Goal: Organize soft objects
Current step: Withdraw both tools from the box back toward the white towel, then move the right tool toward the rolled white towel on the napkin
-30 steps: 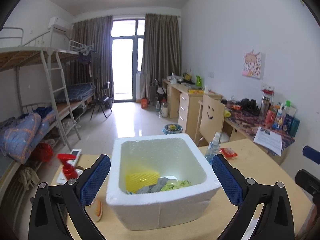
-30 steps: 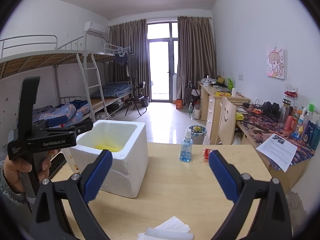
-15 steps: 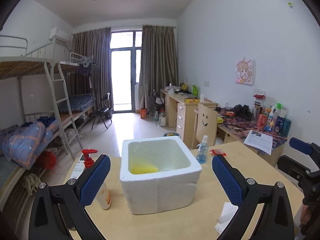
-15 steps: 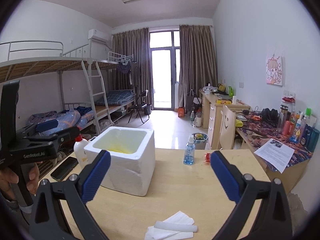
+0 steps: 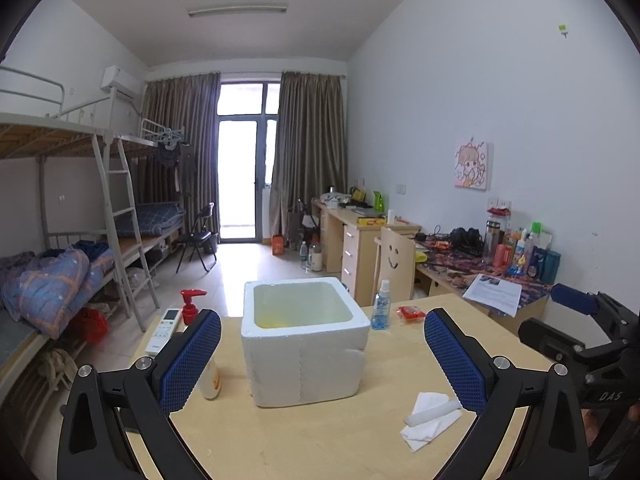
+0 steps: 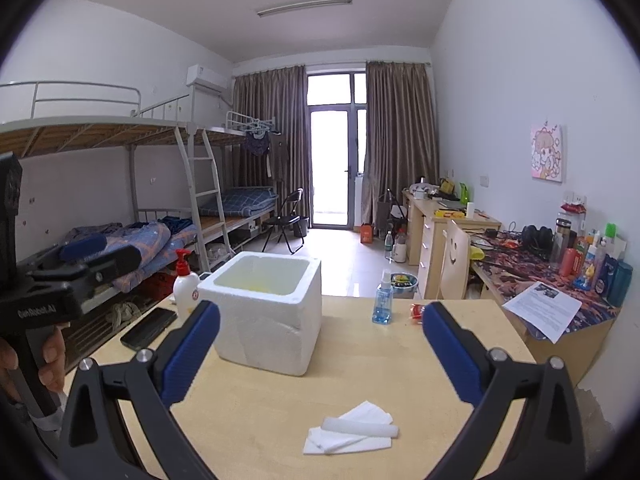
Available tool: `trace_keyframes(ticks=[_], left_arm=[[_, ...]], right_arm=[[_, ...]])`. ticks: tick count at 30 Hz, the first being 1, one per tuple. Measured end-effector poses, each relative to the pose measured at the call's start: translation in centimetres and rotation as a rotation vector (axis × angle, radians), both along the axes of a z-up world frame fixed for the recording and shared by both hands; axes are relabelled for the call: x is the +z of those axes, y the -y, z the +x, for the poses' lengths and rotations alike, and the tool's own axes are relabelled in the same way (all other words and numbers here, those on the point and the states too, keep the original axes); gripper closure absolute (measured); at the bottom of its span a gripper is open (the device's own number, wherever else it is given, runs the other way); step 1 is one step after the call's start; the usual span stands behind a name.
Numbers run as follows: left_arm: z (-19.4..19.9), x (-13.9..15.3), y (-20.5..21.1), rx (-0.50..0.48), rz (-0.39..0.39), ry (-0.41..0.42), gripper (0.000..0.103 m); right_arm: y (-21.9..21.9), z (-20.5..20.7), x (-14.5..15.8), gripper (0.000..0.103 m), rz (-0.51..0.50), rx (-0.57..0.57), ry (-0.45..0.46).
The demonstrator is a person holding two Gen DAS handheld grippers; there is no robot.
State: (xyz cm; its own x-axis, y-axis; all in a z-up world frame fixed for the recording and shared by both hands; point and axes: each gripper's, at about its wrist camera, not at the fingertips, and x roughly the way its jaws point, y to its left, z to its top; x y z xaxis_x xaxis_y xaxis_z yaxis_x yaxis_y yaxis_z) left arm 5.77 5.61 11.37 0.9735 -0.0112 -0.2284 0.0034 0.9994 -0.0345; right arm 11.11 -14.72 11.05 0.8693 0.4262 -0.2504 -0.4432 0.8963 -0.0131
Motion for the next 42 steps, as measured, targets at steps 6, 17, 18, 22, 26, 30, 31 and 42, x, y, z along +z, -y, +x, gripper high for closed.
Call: trace_keyframes(ticks=[6,17,18,22,26,30,31,42], left_arm=[[-2.1,-0.1,0.7,-0.005,0.011,0.016,0.001],[-6.1,-1.3,1.9,-0.011,0.027,0.067,0.001],[-6.3,-1.7,2.0,-0.016,0.024,0.067,0.001],[-7.2,-2.9,2.4,-0.033,0.045,0.09,0.001],[-8.2,-3.8,2.7,-0.041,0.036,0.123,0.001],[-8.5,-5.0,2.6,-0.031,0.023,0.135,0.001],[-8.6,-5.3,2.6,-0.032,0.018,0.135,0.001],[-7.6,-9.2,2.1,-0.01,-0.039,0.086,0.001]], right_arm=[[-0.1,-2.2,-0.4,0.001,-0.017,-0.003,0.037],[1.3,-5.6,-1.6,0.001,0.011,-0.011,0.083],[1.5,-5.9,-1.8,0.001,0.017,-0.014,0.089],[1.9,-6.6,-2.8,0.001,0.032,-0.015,0.097],[2.2,-7.1,-3.6,0.001,0.042,-0.014,0.101],[2.4,-7.5,-4.7,0.001,0.045,-0.025,0.107],[2.5,-7.6,-5.0,0.001,0.043,-0.03,0.11],[2.4,-7.8,-8.1,0.001,0.014,-0.026,0.124]])
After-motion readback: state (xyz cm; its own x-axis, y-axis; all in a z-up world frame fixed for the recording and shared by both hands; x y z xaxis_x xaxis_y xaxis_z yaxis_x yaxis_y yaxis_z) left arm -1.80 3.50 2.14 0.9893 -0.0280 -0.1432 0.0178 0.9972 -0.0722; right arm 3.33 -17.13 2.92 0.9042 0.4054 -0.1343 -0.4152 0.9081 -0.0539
